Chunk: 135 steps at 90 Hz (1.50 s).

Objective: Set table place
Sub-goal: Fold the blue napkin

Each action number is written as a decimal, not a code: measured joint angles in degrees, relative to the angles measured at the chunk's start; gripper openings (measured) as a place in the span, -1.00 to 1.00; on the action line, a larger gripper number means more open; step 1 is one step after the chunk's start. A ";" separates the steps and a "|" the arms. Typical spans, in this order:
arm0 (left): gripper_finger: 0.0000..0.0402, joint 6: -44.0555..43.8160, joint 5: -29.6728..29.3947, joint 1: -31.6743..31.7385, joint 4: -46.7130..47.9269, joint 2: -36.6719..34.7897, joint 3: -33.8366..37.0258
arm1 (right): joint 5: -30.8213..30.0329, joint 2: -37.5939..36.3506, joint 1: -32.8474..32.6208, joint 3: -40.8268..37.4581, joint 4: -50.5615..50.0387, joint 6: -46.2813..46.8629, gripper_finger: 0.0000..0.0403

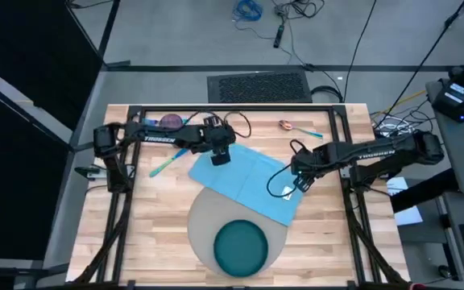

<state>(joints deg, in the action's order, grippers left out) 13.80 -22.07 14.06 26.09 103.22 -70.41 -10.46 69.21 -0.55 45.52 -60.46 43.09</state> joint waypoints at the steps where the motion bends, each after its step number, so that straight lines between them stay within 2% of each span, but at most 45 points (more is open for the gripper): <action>1: -0.20 0.01 0.08 -0.19 -0.08 0.00 0.00 | 0.00 0.00 -0.06 0.00 0.39 -0.27 -0.09; 26: -0.20 -0.17 -0.54 -4.41 -4.52 0.00 -1.74 | -0.06 0.00 -0.09 0.00 6.92 -6.15 -0.09; 42: -0.20 -5.40 -0.54 -9.58 -3.67 0.00 -5.30 | -0.04 0.00 -0.09 0.00 14.97 -11.51 -0.09; 57: -0.20 -5.99 0.12 -15.22 -3.04 -0.02 -7.70 | -2.26 0.00 -0.09 0.00 22.50 -17.30 -0.09; 80: -0.20 -10.51 0.09 -21.93 3.07 -0.20 -7.78 | -3.10 0.00 -0.25 0.00 19.28 -18.39 -0.09; 93: -0.20 -10.78 0.27 -24.16 -0.46 0.49 -7.78 | -3.22 0.15 -0.29 0.00 22.82 -18.75 -0.09; 102: -0.20 -14.44 1.49 -25.25 -1.72 0.61 -7.79 | -2.88 0.65 -0.44 0.00 27.29 -21.46 -0.09; 119: -0.20 -16.61 2.37 -28.91 7.24 0.27 -7.75 | -1.58 1.77 -5.99 0.00 26.47 -19.60 -0.09; 135: -0.20 -21.91 2.34 -33.56 7.65 0.31 -2.31 | -1.62 2.13 -10.65 0.00 24.29 -17.34 -0.09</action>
<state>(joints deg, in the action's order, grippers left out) -8.11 -19.73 -19.50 33.74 103.53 -72.72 -12.08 71.34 -11.20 45.52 -36.17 25.75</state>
